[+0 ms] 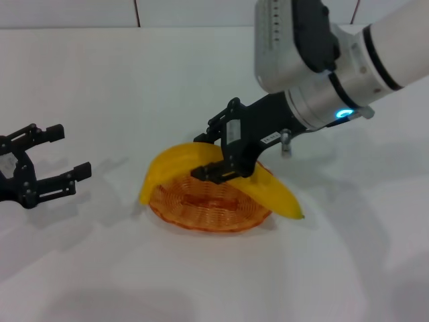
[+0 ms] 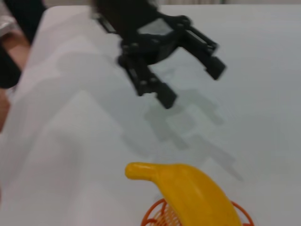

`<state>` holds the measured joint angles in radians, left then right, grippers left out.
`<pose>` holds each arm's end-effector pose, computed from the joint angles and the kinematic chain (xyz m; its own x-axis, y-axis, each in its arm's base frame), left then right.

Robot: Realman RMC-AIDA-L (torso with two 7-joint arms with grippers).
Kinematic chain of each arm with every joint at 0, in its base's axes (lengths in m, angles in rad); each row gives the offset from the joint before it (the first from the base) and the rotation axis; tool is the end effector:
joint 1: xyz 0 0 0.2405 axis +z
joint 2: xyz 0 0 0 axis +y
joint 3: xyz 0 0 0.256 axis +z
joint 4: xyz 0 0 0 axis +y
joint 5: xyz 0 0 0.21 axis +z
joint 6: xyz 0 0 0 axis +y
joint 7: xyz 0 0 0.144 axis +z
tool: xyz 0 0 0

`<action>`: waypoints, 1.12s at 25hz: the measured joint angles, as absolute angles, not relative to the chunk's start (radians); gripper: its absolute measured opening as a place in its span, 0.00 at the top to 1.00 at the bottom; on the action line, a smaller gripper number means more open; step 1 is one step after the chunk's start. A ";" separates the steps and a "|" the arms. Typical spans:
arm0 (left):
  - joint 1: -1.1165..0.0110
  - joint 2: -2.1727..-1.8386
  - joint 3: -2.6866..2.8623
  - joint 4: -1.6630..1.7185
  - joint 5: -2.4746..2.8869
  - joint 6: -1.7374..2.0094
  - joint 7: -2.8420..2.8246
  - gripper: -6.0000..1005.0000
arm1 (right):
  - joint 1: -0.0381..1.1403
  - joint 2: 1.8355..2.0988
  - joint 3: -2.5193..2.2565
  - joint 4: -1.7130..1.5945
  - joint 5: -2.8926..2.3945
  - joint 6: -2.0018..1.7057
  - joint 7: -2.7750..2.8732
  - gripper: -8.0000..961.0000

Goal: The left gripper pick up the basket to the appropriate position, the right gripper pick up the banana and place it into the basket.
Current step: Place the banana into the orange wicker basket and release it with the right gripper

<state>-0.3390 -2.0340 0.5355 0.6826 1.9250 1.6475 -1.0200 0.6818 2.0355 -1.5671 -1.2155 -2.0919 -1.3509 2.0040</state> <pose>-0.3220 0.2834 0.0485 0.8455 0.1004 0.5245 0.3587 -0.8344 -0.4185 0.1118 0.3515 -0.0495 0.9972 -0.0602 0.0447 -0.0558 -0.9941 -0.0931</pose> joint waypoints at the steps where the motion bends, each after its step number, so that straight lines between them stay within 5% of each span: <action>1: -0.339 -2.034 0.534 0.683 1.925 1.647 -1.020 0.14 | 0.688 2.035 -1.572 -1.208 -2.092 -1.342 2.018 0.46; 28: -0.331 -2.034 0.518 0.683 1.927 1.647 -1.008 0.14 | 0.771 2.040 -1.680 -1.077 -2.052 -1.218 2.074 0.46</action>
<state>-0.3313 -2.0340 0.5185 0.6826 1.9268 1.6475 -1.0078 0.7713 2.0401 -1.6798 -1.0774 -2.0519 -1.2184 2.0739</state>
